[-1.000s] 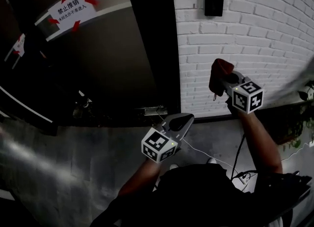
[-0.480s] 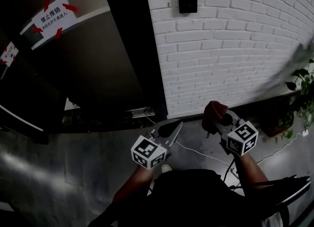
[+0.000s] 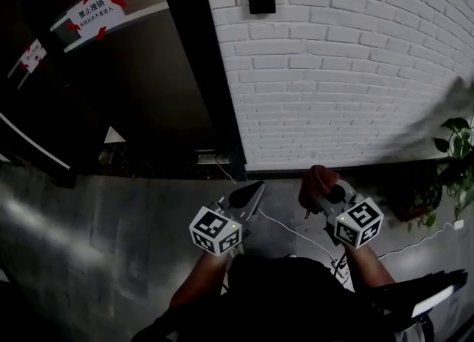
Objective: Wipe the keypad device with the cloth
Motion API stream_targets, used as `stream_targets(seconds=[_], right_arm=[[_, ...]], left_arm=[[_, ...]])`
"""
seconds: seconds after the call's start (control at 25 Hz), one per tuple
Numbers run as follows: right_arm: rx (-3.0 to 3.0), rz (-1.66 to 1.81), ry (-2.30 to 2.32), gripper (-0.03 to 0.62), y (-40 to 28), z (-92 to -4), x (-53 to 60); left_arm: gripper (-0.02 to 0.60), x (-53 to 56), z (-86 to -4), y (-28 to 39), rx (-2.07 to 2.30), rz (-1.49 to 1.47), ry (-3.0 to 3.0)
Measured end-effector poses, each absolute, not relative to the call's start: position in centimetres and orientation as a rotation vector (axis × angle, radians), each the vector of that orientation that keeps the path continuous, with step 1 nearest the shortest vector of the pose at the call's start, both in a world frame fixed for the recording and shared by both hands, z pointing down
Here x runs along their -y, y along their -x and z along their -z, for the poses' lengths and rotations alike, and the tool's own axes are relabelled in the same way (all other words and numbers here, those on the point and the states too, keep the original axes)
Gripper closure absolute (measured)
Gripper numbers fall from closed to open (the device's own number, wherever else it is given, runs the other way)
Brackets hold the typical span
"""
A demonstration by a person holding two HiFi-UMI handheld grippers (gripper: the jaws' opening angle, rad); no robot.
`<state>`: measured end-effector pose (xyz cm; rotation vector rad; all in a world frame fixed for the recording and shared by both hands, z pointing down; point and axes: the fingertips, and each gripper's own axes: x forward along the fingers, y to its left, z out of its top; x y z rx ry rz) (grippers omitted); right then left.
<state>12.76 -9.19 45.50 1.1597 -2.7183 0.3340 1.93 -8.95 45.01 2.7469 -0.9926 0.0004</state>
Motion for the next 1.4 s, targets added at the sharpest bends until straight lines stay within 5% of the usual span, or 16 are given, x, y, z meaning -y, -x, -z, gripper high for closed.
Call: stream_targets(seconds=[0.4, 1.4], right_arm=[[2.773, -0.318, -1.063, 0.549, -14.8, -45.7, 7.5], [2.722, -0.330, -1.190, 0.549, -8.8, -45.5, 8.4]], left_arm=[[0.565, 6.3, -45.2, -4.6, 1.090, -0.055, -2.728], [0.565, 9.3, -43.1, 2.4, 1.026, -0.015, -2.776]])
